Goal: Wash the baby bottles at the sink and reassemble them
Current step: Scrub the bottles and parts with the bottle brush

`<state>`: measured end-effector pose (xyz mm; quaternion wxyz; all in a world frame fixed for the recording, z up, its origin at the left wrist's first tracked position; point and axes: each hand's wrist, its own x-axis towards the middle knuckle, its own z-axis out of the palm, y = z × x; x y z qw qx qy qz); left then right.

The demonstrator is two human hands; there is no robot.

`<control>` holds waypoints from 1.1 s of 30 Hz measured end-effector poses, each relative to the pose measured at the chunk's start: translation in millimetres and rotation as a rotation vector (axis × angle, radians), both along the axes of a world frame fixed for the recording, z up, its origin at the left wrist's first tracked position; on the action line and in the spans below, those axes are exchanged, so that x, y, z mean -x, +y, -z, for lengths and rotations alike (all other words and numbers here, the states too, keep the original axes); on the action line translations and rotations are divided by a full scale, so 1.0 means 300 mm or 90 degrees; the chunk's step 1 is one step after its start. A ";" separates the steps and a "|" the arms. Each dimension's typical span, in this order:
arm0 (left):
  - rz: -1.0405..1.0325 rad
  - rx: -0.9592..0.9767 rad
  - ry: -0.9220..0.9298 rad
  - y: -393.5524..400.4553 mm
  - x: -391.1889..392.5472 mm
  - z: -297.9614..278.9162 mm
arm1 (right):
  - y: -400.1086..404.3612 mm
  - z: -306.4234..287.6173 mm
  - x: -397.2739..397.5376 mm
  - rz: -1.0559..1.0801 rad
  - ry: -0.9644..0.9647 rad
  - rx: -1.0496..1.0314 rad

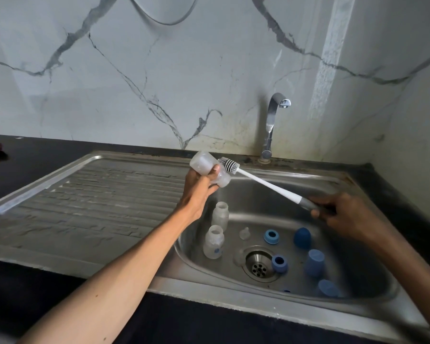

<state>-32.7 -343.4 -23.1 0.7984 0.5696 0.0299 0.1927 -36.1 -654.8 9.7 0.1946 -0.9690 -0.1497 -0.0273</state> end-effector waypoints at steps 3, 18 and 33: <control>-0.010 -0.012 -0.005 -0.016 -0.004 -0.009 | -0.012 -0.006 -0.006 0.003 -0.005 -0.008; -0.097 -0.041 0.019 0.022 0.006 -0.025 | -0.061 -0.036 -0.015 0.015 -0.023 0.012; -0.079 -0.216 0.100 0.019 -0.001 -0.001 | -0.059 -0.044 0.000 0.005 -0.051 -0.003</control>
